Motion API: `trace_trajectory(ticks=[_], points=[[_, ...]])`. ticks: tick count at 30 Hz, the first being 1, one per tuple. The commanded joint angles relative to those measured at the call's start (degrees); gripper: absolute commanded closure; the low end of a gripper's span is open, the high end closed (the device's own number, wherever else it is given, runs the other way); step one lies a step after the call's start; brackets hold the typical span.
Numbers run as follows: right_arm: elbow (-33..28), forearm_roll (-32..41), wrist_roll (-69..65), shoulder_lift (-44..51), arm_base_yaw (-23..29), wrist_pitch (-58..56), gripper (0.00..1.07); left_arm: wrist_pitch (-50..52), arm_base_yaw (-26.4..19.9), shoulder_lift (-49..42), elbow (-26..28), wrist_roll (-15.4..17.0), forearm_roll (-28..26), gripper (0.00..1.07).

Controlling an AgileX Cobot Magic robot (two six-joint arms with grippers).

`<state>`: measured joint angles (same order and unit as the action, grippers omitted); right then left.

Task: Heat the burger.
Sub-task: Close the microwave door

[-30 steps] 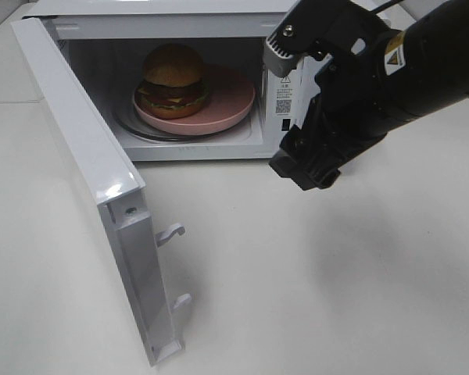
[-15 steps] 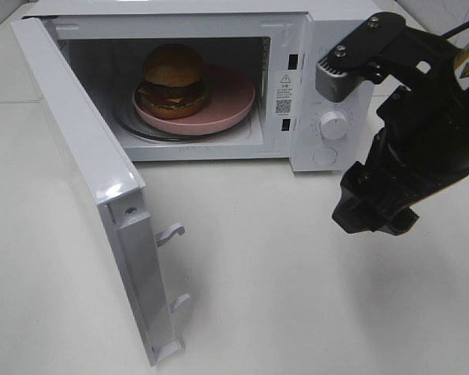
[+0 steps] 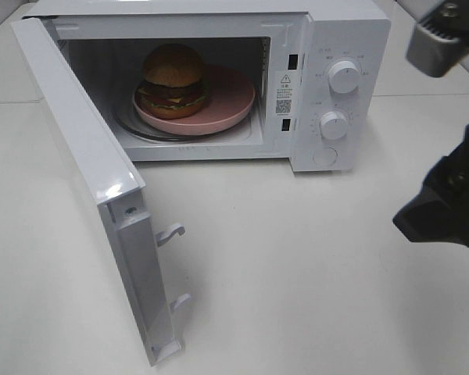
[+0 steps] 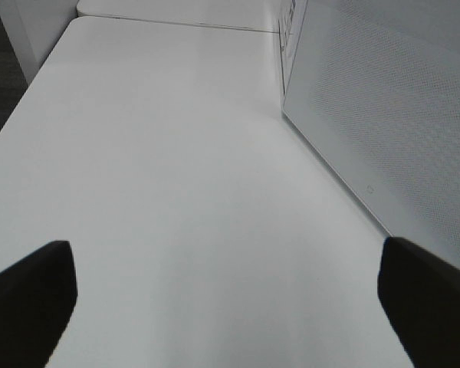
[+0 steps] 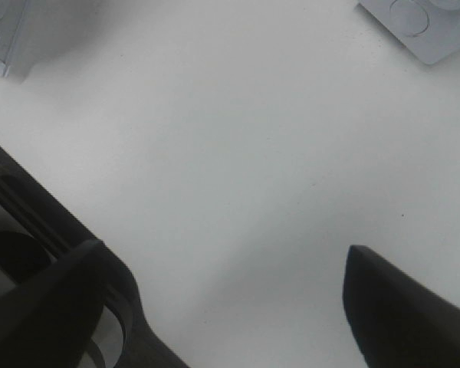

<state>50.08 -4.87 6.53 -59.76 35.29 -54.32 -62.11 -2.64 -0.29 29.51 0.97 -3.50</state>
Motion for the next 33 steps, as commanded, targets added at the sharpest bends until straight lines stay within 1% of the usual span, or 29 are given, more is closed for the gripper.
trace_trajectory(ticks=[1, 2, 3, 4, 5, 6, 8, 9, 10, 11, 13, 14, 15, 16, 17, 18, 19, 21, 22, 24, 26, 27, 29, 32, 33], points=[[-4.64, -0.52, -1.66, 8.08, -0.11, -0.06, 0.3, 0.97, 0.06, -0.74, -0.06, 0.06, -0.11, 0.07], [-4.64, -0.52, -1.66, 8.08, -0.11, -0.06, 0.3, 0.97, 0.06, -0.74, -0.06, 0.06, -0.11, 0.07], [-7.1, -1.15, -2.86, 11.63, -0.11, -0.06, 0.3, 0.97, 0.06, -0.74, -0.06, 0.06, -0.11, 0.07], [-8.31, -1.95, -3.95, 13.58, -0.11, -0.06, 0.3, 0.97, 0.06, -0.74, -0.06, 0.06, -0.11, 0.07], [-8.31, -1.95, -3.95, 13.58, -0.11, -0.06, 0.3, 0.97, 0.06, -0.74, -0.06, 0.06, -0.11, 0.07], [-10.2, -3.95, -5.79, 17.07, -0.11, -0.23, 0.3, 0.97, 0.06, -0.74, -0.06, 0.06, -0.11, 0.07], [-10.94, -4.87, -6.53, 18.96, -0.11, -0.29, 0.3, 0.97, 0.06, -0.74, -0.06, 0.06, -0.11, 0.07], [-12.38, -6.47, -8.54, 22.46, -0.17, -0.8, 0.3, 0.97, 0.06, -0.74, -0.06, 0.06, -0.11, 0.07], [-12.38, -6.47, -8.54, 22.46, -0.17, -0.8, 0.3, 0.97, 0.06, -0.74, -0.06, 0.06, -0.11, 0.07], [-13.52, -7.39, -10.26, 25.1, -1.03, -1.26, 0.31, 0.97, 0.06, -0.74, -0.06, 0.06, -0.11, 0.07], [-13.81, -7.45, -10.77, 26.18, -1.83, -1.6, 0.31, 0.97, 0.06, -0.74, -0.06, 0.06, -0.11, 0.07], [-13.98, -7.33, -11.12, 28.59, -4.58, -2.18, 0.31, 0.97, 0.06, -0.74, -0.06, 0.06, -0.11, 0.07], [-13.98, -7.33, -11.12, 29.91, -5.79, -2.23, 0.31, 0.97, 0.06, -0.74, -0.06, 0.06, -0.11, 0.07], [-13.98, -7.33, -11.12, 29.91, -5.79, -2.23, 0.31, 0.97, 0.06, -0.74, -0.06, 0.06, -0.11, 0.07], [-13.98, -7.33, -11.06, 32.26, -8.59, -2.41, 0.31, 0.97, 0.06, -0.74, -0.06, 0.06, -0.11, 0.07], [-13.98, -7.33, -11.06, 32.26, -8.59, -2.41, 0.31, 0.97, 0.06, -0.74, -0.06, 0.06, -0.11, 0.07], [-13.98, -7.16, -11.06, 34.78, -10.94, -2.41, 0.31, 0.97, 0.06, -0.74, -0.06, 0.06, -0.11, 0.07], [-13.98, -6.88, -11.06, 35.81, -11.8, -2.41, 0.31, 0.97, 0.06, -0.74, -0.06, 0.06, -0.11, 0.07], [-14.15, -6.02, -11.06, 38.33, -13.58, -2.41, 0.31, 0.97, 0.06, -0.74, -0.06, 0.06, -0.11, 0.07], [-14.38, -5.73, -11.06, 39.59, -14.5, -2.41, 0.31, 0.97, 0.06, -0.74, -0.06, 0.06, -0.11, 0.07], [-15.53, -5.67, -11.06, 42.86, -17.02, -2.64, 0.31, 0.97, 0.06, -0.74, -0.06, 0.06, -0.11, 0.07], [-15.53, -5.67, -11.06, 42.86, -17.02, -2.64, 0.31, 0.97, 0.06, -0.74, -0.06, 0.06, -0.11, 0.07], [-18.11, -5.04, -11.06, 46.7, -19.94, -3.27, 0.31, 0.97, 0.06, -0.74, -0.06, 0.06, -0.11, 0.07], [-18.74, -4.58, -11.06, 47.67, -20.86, -3.38, 0.31, 0.97, 0.06, -0.74, -0.06, 0.06, -0.11, 0.07], [-19.71, -3.67, -11.06, 49.5, -22.69, -3.38, 0.31, 0.97, 0.06, -0.74, -0.06, 0.06, -0.11, 0.07]])
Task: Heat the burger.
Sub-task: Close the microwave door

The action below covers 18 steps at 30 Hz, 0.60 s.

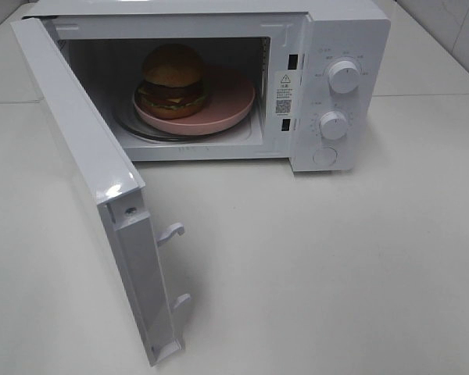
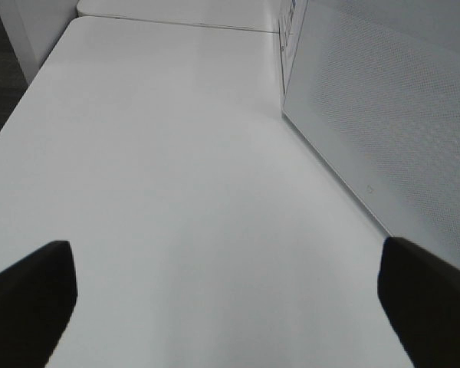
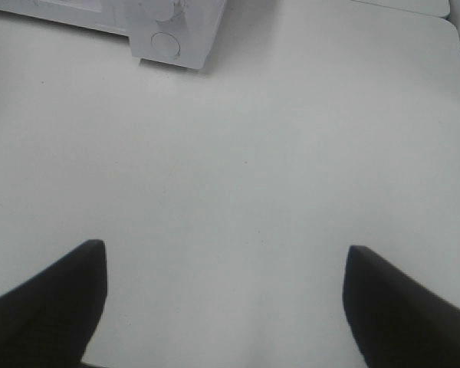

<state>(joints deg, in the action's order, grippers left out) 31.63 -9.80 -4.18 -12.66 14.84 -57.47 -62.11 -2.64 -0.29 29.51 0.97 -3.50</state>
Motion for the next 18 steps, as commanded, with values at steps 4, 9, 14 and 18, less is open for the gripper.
trace_trajectory(ticks=[4, 9, 14, 18], points=[[-2.58, 3.04, -0.29, 6.13, -6.42, 0.97, 0.31, 0.97, 0.06, -0.74, -0.06, 0.06, -0.11, 0.07], [-3.44, 3.09, -0.29, 9.05, -8.59, 2.35, 0.31, 0.97, 0.06, -0.74, -0.06, 0.06, -0.11, 0.07], [-3.5, 3.09, -0.29, 12.15, -9.05, 2.35, 0.31, 0.97, 0.06, -0.74, -0.06, 0.06, -0.11, 0.07], [-3.5, 3.09, -0.34, 14.95, -9.05, 2.35, 0.31, 0.97, 0.06, -0.74, -0.06, 0.06, -0.11, 0.07]])
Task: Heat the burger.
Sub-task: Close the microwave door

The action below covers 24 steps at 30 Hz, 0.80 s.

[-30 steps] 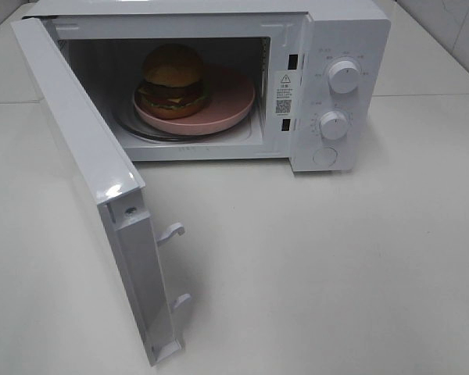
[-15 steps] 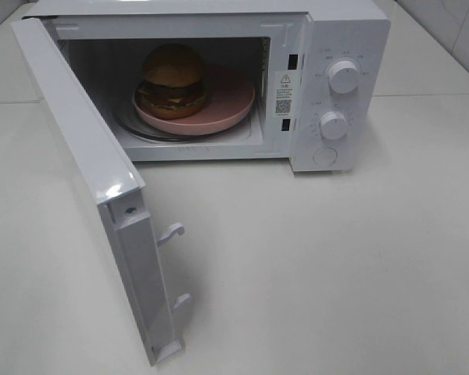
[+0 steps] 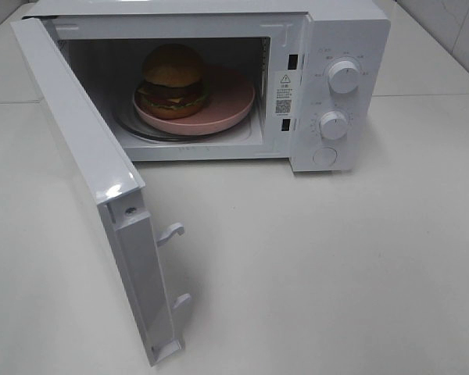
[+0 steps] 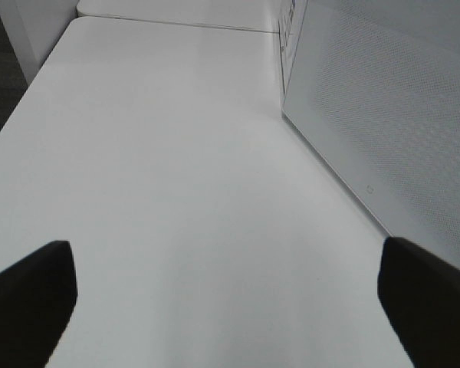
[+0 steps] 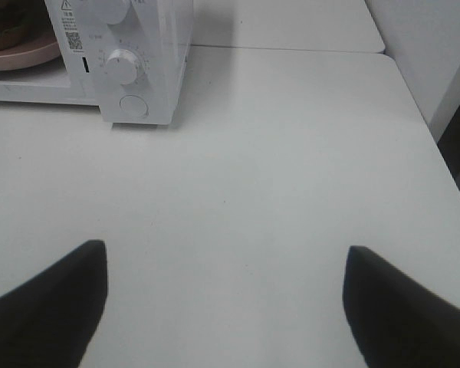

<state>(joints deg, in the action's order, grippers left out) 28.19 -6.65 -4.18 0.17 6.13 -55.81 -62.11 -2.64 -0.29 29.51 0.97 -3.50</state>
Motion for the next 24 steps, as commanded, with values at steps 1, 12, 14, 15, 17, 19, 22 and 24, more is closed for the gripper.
trace_trajectory(ticks=[1, 12, 14, 15, 17, 19, 22, 24], points=[[-0.06, -0.06, -0.34, 2.12, -0.34, 0.69, 0.31, 0.97, 0.06, -0.74, -0.06, 0.06, -0.11, 0.07], [-0.06, -0.06, -0.34, 2.06, -0.34, 0.69, 0.31, 0.97, 0.06, -0.69, -0.06, 0.06, -0.11, 0.07], [-0.06, -0.06, -0.34, 2.06, -0.34, 0.69, 0.31, 0.97, 0.06, -0.69, -0.06, 0.06, -0.11, 0.07], [-0.06, -0.06, -0.34, 2.06, -0.34, 0.69, 0.31, 0.97, 0.06, -0.69, -0.06, 0.06, -0.11, 0.07], [-0.06, -0.06, -0.34, 2.06, -0.34, 0.69, 0.31, 0.97, 0.06, -0.69, -0.06, 0.06, -0.11, 0.07], [-0.06, -0.06, -0.34, 2.06, -0.34, 0.69, 0.31, 0.97, 0.06, -0.69, -0.06, 0.06, -0.11, 0.07], [-0.06, -0.06, -0.34, 2.06, -0.34, 0.69, 0.31, 0.97, 0.06, -0.69, -0.06, 0.06, -0.11, 0.07], [-0.06, -0.06, -0.34, 2.06, -0.34, 0.69, 0.31, 0.97, 0.06, -0.69, -0.06, 0.06, -0.11, 0.07]])
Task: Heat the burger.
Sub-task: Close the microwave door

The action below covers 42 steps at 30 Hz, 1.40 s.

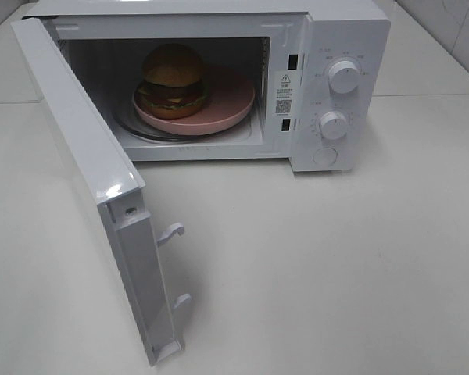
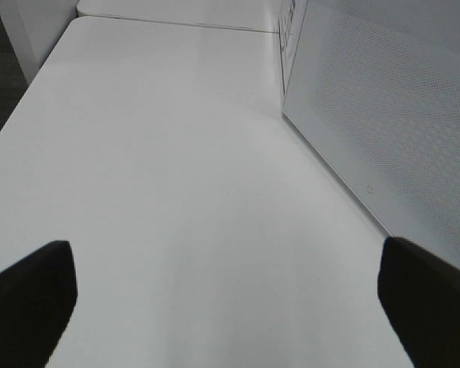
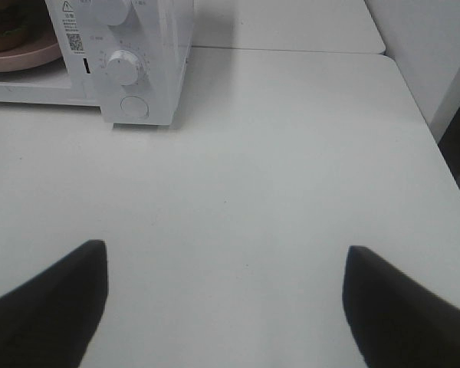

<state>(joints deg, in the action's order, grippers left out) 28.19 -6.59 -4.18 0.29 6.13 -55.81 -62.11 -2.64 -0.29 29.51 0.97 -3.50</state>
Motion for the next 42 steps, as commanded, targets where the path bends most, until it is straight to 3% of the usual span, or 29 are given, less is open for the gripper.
trace_trajectory(ticks=[1, 26, 32, 36, 37, 40, 42], points=[[-0.06, -0.11, -0.34, 1.95, -0.34, 0.69, 0.31, 0.97, 0.06, -0.69, -0.06, 0.06, -0.11, 0.07], [-0.06, -0.11, -0.34, 1.95, -0.34, 0.69, 0.32, 0.97, 0.06, -0.69, -0.06, 0.17, -0.11, 0.07], [-0.06, -0.11, -0.34, 1.95, -0.34, 0.69, 0.32, 3.95, 0.06, 1.2, 2.75, 0.4, -1.55, 0.07], [-0.06, -0.11, -0.34, 1.95, -0.34, 0.69, 0.32, 7.33, 0.06, 3.72, 2.98, 0.4, -1.55, 0.16], [-0.06, -0.11, -0.34, 1.95, -0.34, 0.69, 0.32, 9.74, 0.06, 5.21, 2.98, 0.4, -1.55, 0.24], [-0.06, -0.11, -0.34, 1.95, -0.34, 0.69, 0.32, 10.83, 0.06, 6.13, 2.98, 0.4, -1.55, 0.28], [-0.06, -0.11, -0.34, 1.95, -0.34, 0.69, 0.32, 15.87, 0.06, 9.74, 2.98, 0.4, -1.55, 0.51]])
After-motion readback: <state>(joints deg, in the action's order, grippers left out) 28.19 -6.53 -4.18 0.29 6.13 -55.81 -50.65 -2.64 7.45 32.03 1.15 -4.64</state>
